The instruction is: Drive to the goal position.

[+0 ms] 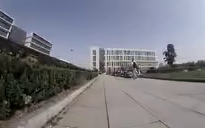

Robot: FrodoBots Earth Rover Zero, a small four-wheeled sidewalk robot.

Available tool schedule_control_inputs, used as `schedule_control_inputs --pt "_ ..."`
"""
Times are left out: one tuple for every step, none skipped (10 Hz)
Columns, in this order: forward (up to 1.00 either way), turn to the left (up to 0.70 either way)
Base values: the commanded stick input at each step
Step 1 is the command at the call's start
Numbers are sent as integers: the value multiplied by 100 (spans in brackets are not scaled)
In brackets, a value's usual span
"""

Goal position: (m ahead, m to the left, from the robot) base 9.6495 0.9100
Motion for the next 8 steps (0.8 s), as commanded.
schedule_control_inputs --pt "50 0" --pt "50 0" --pt "50 0" --pt "50 0" --pt "50 0" --pt "50 0" --pt "50 0" --pt "50 0"
